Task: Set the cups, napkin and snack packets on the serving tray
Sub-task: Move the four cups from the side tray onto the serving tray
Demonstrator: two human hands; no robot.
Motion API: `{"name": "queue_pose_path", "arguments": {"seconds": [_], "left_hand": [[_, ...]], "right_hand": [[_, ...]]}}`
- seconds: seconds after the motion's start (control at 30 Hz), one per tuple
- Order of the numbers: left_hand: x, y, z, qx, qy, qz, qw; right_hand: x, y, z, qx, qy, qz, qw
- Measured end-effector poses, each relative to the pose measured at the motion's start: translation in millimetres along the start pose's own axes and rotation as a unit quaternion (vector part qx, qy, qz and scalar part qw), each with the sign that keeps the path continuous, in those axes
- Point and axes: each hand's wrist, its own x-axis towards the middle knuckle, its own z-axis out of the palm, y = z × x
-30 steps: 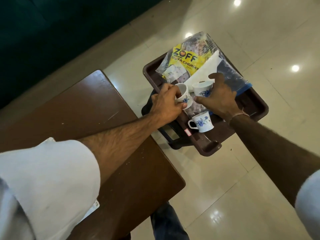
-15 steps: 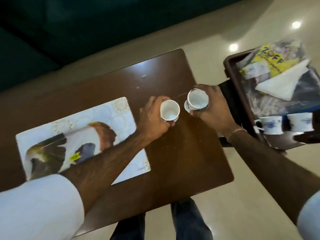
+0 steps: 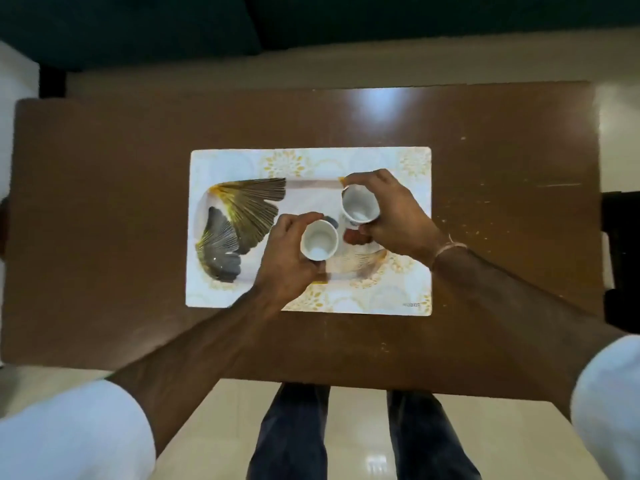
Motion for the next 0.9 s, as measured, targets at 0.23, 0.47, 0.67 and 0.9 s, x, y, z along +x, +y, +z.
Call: {"name": "queue_pose_path", "arguments": {"seconds": [0.23, 0.47, 0.67, 0.9], "left_hand": [[-20, -63, -35, 0.008, 0.045, -0.051, 0.998], [-27, -80, -42, -0.036, 0.069, -0.048, 0.996], [-30, -69, -55, -0.038, 0.085, 0.002, 0.996], [15, 11, -35, 0.074, 0.115, 0.076, 0.988]], "right_hand": [[57, -50, 77, -0.074, -0.074, -0.101, 0.989], [85, -69, 105, -0.096, -0.107, -0.147, 0.979], [81, -68, 89, -0.071, -0.116, -0.137, 0.981], [39, -29, 17, -0.090, 0.000, -0.036, 0.995]]}}
